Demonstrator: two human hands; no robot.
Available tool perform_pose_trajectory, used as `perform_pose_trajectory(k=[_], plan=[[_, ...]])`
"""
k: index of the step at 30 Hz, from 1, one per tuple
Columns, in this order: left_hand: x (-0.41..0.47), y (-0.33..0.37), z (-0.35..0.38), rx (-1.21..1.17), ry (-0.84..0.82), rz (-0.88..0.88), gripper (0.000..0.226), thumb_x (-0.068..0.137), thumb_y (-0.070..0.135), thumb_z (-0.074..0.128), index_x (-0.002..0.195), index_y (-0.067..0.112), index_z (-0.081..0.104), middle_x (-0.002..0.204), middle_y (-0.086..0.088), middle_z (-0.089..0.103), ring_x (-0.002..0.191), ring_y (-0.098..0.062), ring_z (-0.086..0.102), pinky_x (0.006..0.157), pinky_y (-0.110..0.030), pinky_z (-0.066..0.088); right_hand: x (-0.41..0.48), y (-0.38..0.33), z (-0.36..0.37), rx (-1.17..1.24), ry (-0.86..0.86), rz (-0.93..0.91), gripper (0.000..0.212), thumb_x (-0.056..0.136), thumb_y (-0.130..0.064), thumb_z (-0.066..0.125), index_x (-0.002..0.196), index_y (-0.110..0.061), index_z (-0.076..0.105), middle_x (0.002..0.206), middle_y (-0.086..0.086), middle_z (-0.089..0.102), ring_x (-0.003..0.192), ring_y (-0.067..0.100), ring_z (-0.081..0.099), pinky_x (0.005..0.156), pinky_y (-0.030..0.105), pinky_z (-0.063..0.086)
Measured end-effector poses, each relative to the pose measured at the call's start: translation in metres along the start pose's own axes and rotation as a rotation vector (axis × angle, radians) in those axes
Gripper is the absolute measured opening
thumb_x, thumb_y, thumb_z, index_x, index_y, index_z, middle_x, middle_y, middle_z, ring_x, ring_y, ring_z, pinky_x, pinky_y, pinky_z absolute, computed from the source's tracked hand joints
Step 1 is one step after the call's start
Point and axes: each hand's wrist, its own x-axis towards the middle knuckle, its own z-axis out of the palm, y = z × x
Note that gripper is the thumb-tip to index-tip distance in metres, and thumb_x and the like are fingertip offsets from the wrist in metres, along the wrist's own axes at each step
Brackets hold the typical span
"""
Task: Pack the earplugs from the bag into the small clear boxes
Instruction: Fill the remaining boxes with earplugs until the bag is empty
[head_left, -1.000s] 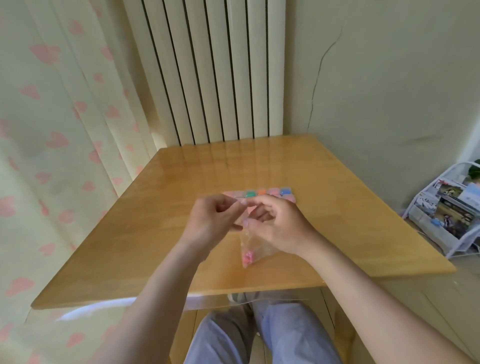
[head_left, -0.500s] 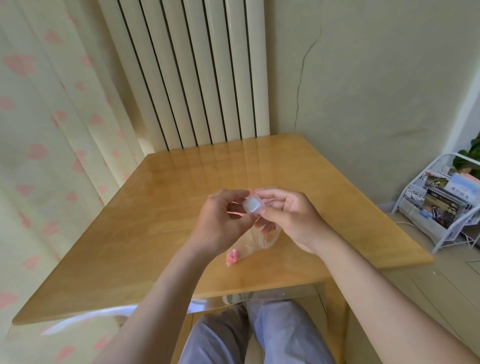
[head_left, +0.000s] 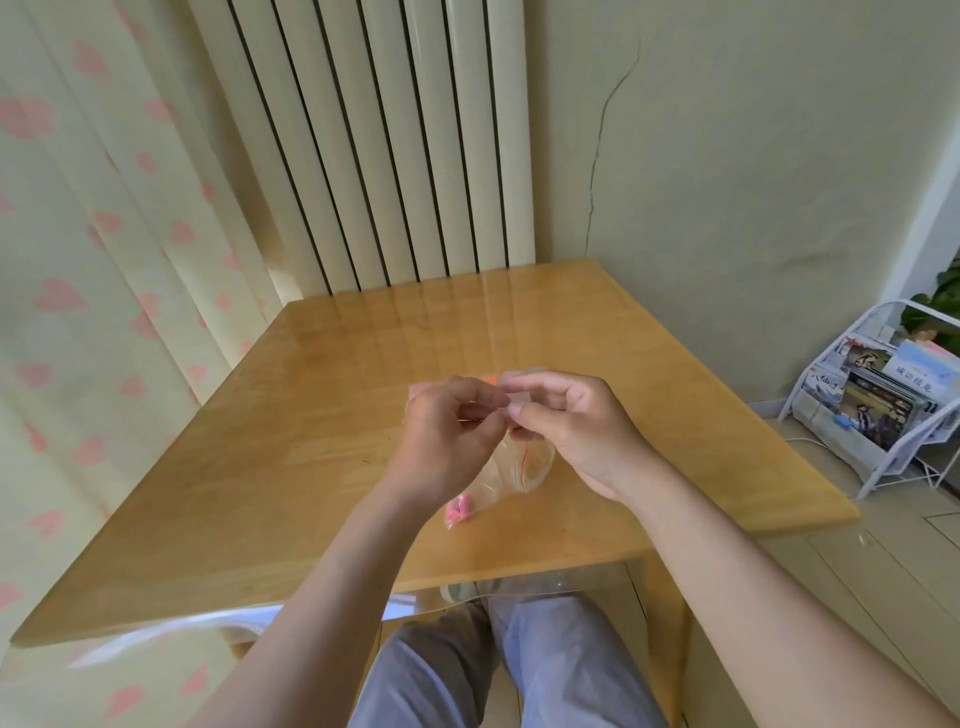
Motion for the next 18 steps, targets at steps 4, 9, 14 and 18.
perform_pose_trajectory(k=[4,9,14,18], plan=[[0.000,-0.005,0.000,0.137,0.037,0.074,0.013,0.087,0.006,0.073,0.099,0.012,0.075,0.094,-0.004,0.075,0.082,-0.006,0.073,0.076,-0.019,0.057,0.003,0.001,0.001,-0.055,-0.011,-0.015,0.027,0.094,0.004,0.061,0.116,-0.007,0.071,0.106,0.014,0.076,0.100,0.034,0.072,0.090,0.042,0.060],[-0.001,-0.006,-0.002,0.196,0.012,0.166,0.016,0.089,0.005,0.070,0.104,0.005,0.076,0.091,0.000,0.077,0.084,0.000,0.071,0.078,-0.012,0.054,0.005,0.000,-0.001,-0.102,-0.023,-0.006,0.031,0.090,0.003,0.068,0.119,-0.007,0.068,0.101,0.015,0.077,0.087,0.031,0.073,0.082,0.037,0.059],[0.005,-0.010,-0.006,0.137,0.062,0.079,0.014,0.095,0.014,0.064,0.101,0.013,0.077,0.077,0.004,0.075,0.072,-0.011,0.072,0.070,-0.030,0.059,0.003,0.005,-0.003,-0.153,-0.039,0.031,0.049,0.084,0.010,0.067,0.128,-0.011,0.064,0.102,0.010,0.077,0.088,0.034,0.074,0.091,0.049,0.058],[0.013,-0.012,-0.005,-0.089,0.077,-0.109,0.014,0.101,0.013,0.055,0.107,0.017,0.066,0.087,-0.012,0.074,0.079,-0.026,0.074,0.073,-0.046,0.062,0.002,0.007,0.003,-0.080,-0.063,0.041,0.058,0.086,0.011,0.068,0.139,-0.008,0.054,0.115,0.010,0.072,0.097,0.025,0.074,0.090,0.044,0.059]])
